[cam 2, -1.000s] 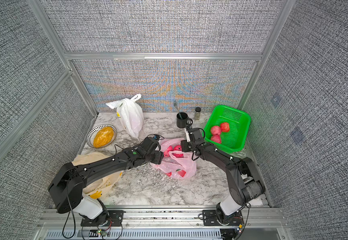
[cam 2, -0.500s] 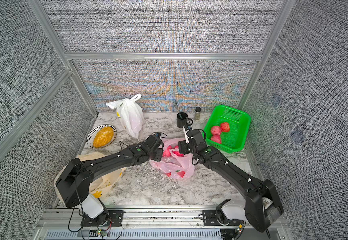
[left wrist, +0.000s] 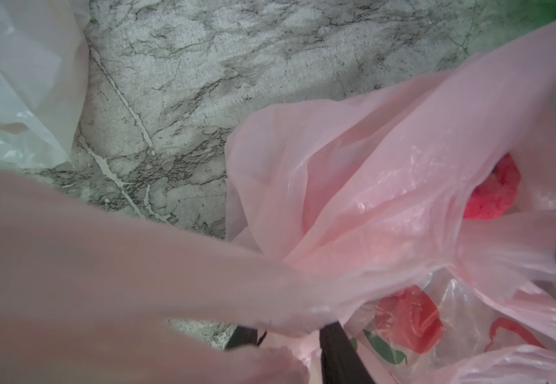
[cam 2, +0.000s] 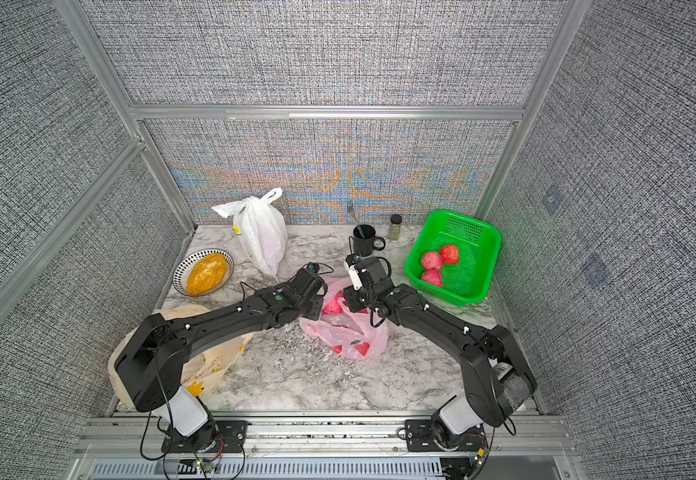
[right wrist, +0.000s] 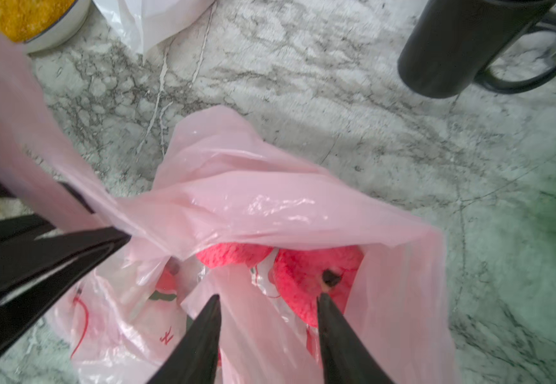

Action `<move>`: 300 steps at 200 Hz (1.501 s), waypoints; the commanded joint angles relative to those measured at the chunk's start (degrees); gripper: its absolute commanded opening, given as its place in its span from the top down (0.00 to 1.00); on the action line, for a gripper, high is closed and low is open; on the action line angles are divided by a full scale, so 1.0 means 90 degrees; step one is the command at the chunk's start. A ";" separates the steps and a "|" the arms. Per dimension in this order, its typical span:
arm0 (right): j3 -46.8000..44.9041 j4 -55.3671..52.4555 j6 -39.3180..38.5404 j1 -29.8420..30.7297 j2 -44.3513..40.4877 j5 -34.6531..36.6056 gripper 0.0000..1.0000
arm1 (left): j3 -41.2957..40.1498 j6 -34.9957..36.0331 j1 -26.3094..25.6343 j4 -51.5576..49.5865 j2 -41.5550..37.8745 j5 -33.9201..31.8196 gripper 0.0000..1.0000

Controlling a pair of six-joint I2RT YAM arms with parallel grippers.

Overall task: Untie the knot of a plastic bag & take out the apple
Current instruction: Untie the plastic bag at the center of the board, then pick up the apple from the plastic bag.

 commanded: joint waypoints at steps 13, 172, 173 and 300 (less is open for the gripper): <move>-0.0605 -0.0711 0.0178 0.0014 -0.0353 -0.0659 0.53 | -0.0004 -0.0047 0.0055 0.0102 0.0014 0.0001 0.66; -0.1657 -0.0822 0.0948 -0.0052 -0.1124 -0.0565 0.36 | -0.0210 -0.0203 0.0298 0.0404 -0.0045 0.0231 0.66; -0.1636 -0.0863 0.0947 -0.0052 -0.1140 -0.0562 0.35 | -0.0210 -0.0203 0.0294 0.0405 -0.0049 0.0236 0.66; 0.0108 0.0076 0.0260 0.0107 0.0269 0.0278 0.27 | -0.0277 -0.0242 0.0290 0.0397 -0.0251 0.0310 0.66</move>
